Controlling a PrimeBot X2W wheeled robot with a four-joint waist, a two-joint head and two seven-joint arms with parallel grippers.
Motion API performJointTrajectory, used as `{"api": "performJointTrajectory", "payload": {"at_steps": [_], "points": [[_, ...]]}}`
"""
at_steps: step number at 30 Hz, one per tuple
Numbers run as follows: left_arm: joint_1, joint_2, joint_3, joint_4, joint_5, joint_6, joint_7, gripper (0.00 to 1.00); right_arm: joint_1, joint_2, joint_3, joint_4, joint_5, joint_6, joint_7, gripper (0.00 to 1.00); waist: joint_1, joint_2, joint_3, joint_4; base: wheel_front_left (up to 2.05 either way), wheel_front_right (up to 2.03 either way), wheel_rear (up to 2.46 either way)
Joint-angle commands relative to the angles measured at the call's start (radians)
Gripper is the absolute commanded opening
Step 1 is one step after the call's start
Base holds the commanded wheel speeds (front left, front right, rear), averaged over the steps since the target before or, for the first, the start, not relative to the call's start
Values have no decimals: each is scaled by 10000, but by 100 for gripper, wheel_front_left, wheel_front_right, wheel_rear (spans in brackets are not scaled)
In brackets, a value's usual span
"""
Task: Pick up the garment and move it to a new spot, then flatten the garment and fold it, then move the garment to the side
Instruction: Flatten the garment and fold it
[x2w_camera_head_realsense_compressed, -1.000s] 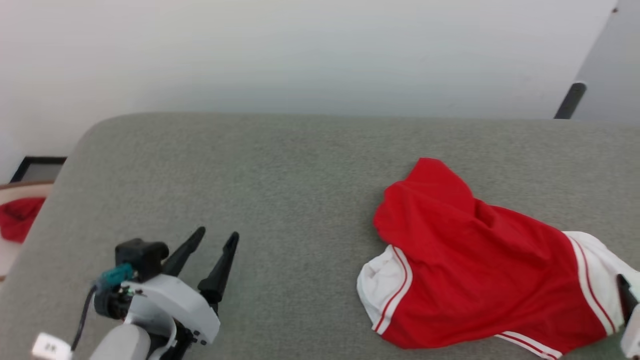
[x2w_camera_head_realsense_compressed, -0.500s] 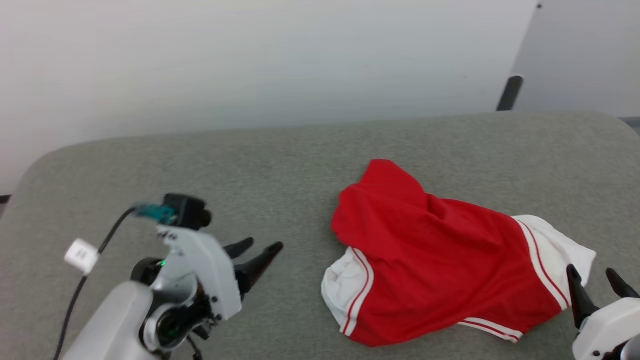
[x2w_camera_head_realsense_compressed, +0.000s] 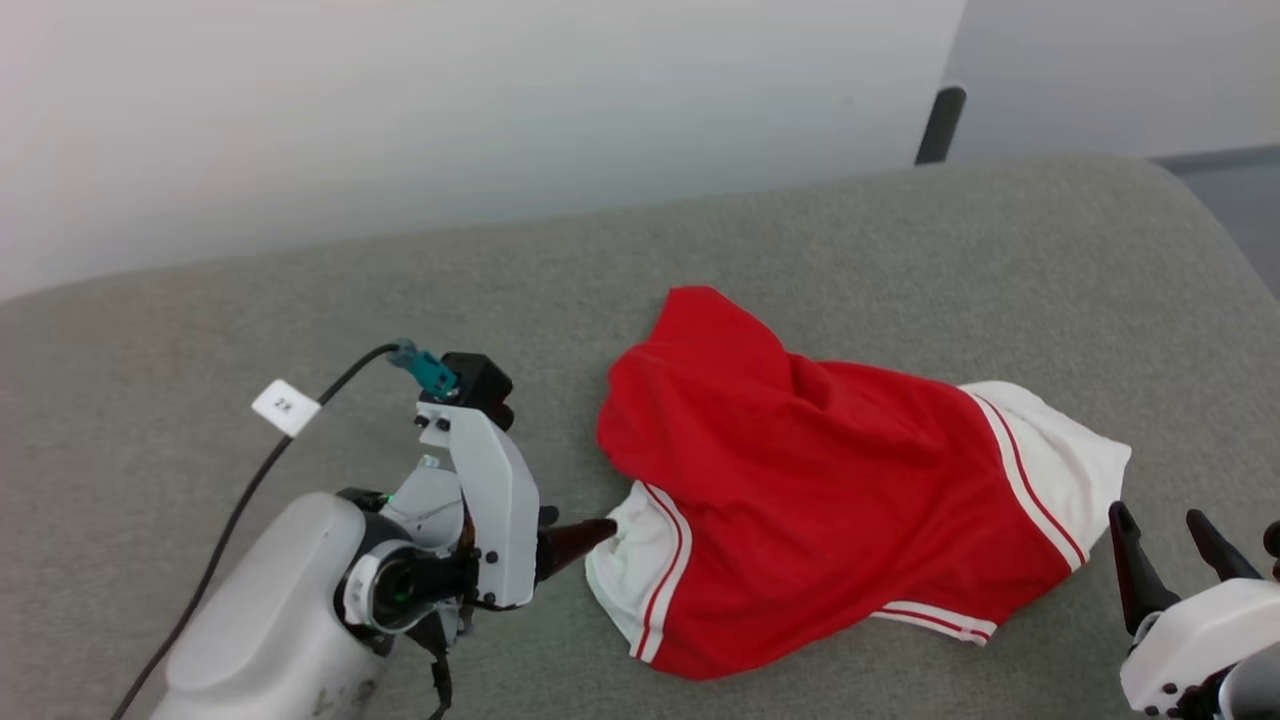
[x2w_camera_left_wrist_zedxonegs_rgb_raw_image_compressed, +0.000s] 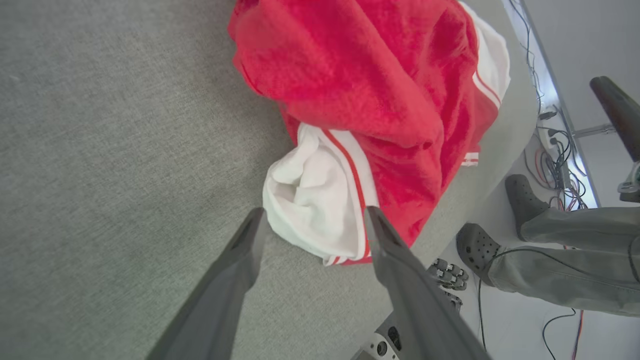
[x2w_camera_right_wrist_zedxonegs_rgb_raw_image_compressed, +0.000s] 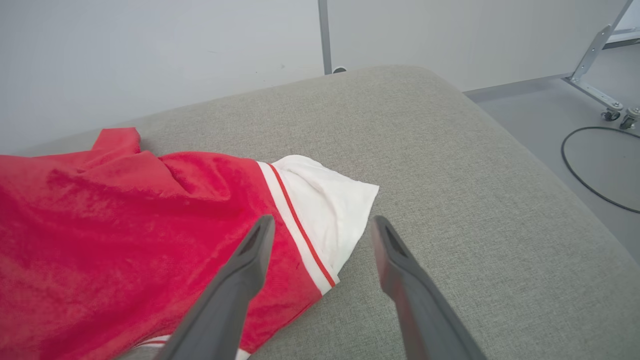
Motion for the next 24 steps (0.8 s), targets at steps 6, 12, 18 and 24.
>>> {"api": "performJointTrajectory", "payload": {"at_steps": [6,12,18,24], "points": [[-424,-14,-310,722,309,-62,193,100,-375,123,210,311,135,-10,-357,100,0,-1,819,-593,0,0,0],[-572,-14,-566,1438,527,-87,294,100,-643,163,419,646,206,-10,-643,100,0,-1,1186,-847,0,0,0],[-593,-115,-745,2121,662,-68,257,100,-790,180,520,1019,314,-10,-898,100,0,-1,1322,-923,0,0,0],[-584,-383,-644,2819,294,17,413,0,-926,94,553,1304,433,-10,-1076,100,0,-1,1327,-883,0,0,0]]}}
